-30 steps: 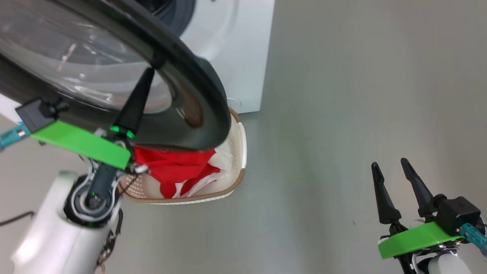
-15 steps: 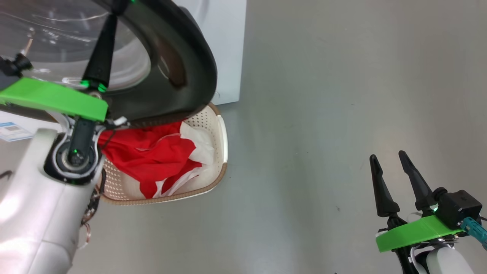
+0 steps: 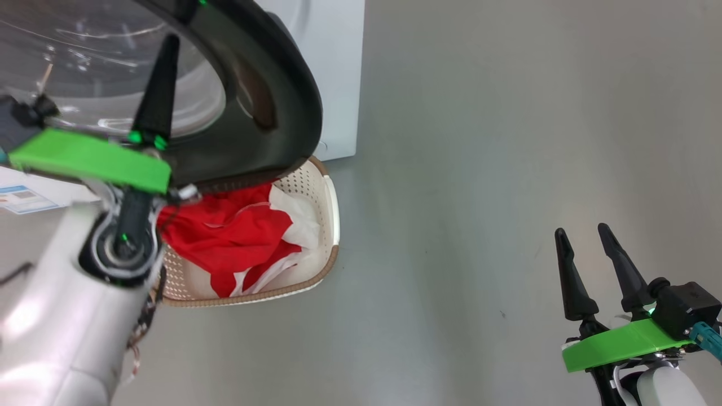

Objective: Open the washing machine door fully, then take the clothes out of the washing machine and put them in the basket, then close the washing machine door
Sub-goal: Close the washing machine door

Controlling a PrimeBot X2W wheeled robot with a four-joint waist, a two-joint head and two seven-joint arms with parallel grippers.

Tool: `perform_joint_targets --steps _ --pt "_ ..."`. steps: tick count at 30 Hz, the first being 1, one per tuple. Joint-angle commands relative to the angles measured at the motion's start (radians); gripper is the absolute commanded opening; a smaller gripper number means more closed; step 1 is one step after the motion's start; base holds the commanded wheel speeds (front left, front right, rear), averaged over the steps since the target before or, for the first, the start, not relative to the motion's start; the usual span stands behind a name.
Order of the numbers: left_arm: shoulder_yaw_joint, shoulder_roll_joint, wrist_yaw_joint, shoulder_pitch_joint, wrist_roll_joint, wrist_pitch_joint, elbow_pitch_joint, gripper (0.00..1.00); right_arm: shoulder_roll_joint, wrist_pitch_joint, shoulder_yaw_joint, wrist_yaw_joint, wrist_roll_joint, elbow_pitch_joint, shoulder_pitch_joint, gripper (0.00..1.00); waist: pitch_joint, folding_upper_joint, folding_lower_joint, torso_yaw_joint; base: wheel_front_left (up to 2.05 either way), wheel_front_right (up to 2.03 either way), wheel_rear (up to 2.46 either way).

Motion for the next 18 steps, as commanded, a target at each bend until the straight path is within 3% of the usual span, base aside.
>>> perform_joint_targets --steps 1,13,18 --pt "0.022 0.045 -0.007 0.018 -0.004 -0.013 -0.029 0.0 -0.004 -0.006 0.017 0.005 -0.005 -0.024 -0.003 1.0 -0.013 0.0 0.0 0.013 0.0 0.0 0.0" --pt "0.021 0.034 -0.007 0.27 0.006 -0.075 -0.074 0.0 -0.004 -0.006 0.01 0.005 -0.032 -0.019 0.023 1.0 -0.083 0.0 0.0 0.086 0.0 0.0 0.0" --pt "0.077 0.009 -0.007 0.361 0.035 -0.079 -0.076 0.0 -0.004 -0.006 0.002 0.005 -0.042 -0.02 0.041 1.0 -0.107 0.0 0.0 0.116 0.0 0.0 0.0"
